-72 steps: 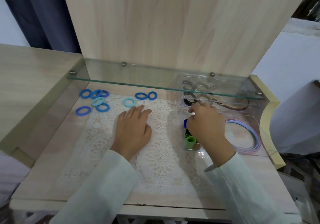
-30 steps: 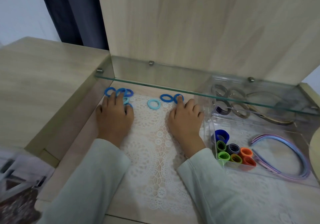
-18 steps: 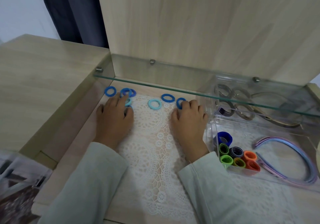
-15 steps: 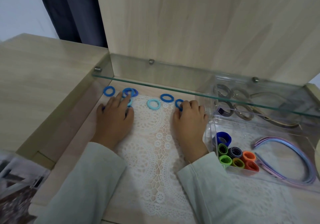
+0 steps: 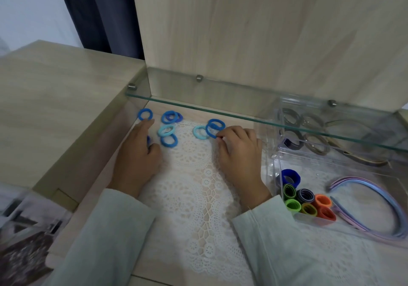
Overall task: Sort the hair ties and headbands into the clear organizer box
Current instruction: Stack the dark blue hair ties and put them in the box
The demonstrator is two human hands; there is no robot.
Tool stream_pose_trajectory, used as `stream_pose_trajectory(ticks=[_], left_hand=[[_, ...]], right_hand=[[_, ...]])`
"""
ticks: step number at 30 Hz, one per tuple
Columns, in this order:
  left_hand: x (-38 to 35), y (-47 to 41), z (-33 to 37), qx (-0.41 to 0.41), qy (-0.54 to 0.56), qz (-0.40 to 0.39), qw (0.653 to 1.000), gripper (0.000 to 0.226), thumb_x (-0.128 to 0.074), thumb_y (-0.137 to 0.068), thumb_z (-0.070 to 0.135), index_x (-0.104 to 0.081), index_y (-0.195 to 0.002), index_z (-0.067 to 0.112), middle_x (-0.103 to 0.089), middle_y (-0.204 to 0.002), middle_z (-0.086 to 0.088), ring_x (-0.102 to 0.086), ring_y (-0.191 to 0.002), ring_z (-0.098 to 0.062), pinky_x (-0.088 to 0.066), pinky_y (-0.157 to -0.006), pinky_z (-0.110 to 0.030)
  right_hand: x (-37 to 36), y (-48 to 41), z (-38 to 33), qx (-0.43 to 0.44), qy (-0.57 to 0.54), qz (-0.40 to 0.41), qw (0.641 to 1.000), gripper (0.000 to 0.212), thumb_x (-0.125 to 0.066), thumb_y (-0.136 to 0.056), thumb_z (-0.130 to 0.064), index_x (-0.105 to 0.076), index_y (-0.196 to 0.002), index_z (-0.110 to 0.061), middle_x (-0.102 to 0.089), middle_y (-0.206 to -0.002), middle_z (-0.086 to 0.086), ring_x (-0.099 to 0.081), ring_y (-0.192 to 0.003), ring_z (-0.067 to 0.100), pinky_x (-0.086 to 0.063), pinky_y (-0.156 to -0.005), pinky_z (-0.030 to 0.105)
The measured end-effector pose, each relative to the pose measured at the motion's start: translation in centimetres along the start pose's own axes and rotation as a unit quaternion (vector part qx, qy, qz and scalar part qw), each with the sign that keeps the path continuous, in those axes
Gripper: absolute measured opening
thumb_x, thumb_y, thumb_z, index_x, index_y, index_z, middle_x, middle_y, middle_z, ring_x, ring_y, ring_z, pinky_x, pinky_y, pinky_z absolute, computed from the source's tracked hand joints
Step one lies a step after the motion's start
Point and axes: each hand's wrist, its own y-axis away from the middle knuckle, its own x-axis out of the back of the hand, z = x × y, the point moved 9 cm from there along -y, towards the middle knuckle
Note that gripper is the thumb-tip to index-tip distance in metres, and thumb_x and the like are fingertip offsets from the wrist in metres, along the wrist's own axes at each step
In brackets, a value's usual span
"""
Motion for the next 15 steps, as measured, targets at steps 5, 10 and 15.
stream_pose_trajectory(ticks=[5, 10, 15], left_hand=[[1.2, 0.1, -1.2, 0.025, 0.029, 0.063, 0.997, 0.061, -0.054, -0.086, -0.002, -0.048, -0.142, 0.022, -0.055, -0.115, 0.0, -0.053, -0.083, -0.02, -0.042, -0.085, -0.027], [1.6, 0.2, -1.5, 0.028, 0.035, 0.097, 0.994, 0.057, -0.056, -0.085, 0.0, -0.05, -0.138, 0.019, -0.058, -0.127, -0.005, -0.058, -0.094, -0.019, -0.042, -0.085, -0.025], [1.6, 0.2, -1.2, -0.003, 0.015, 0.11, 0.994, 0.046, -0.055, -0.084, -0.002, -0.057, -0.127, 0.014, -0.061, -0.121, -0.007, -0.06, -0.094, -0.02, -0.044, -0.084, -0.026]], right_hand=[[-1.0, 0.5, -2.1, 0.096, -0.061, -0.08, 0.99, 0.008, -0.06, -0.091, -0.022, -0.066, -0.096, -0.022, -0.063, -0.102, -0.012, -0.047, -0.098, 0.012, -0.035, -0.079, 0.029], [-1.8, 0.9, -3.1, 0.142, -0.055, -0.126, 0.98, 0.012, -0.06, -0.091, -0.024, -0.067, -0.101, -0.023, -0.065, -0.106, -0.011, -0.052, -0.102, 0.013, -0.036, -0.082, 0.03], [-1.4, 0.6, -2.1, 0.092, -0.078, -0.114, 0.986, 0.026, -0.054, -0.093, -0.024, -0.064, -0.117, -0.027, -0.063, -0.115, -0.012, -0.051, -0.111, 0.01, -0.037, -0.09, 0.031]])
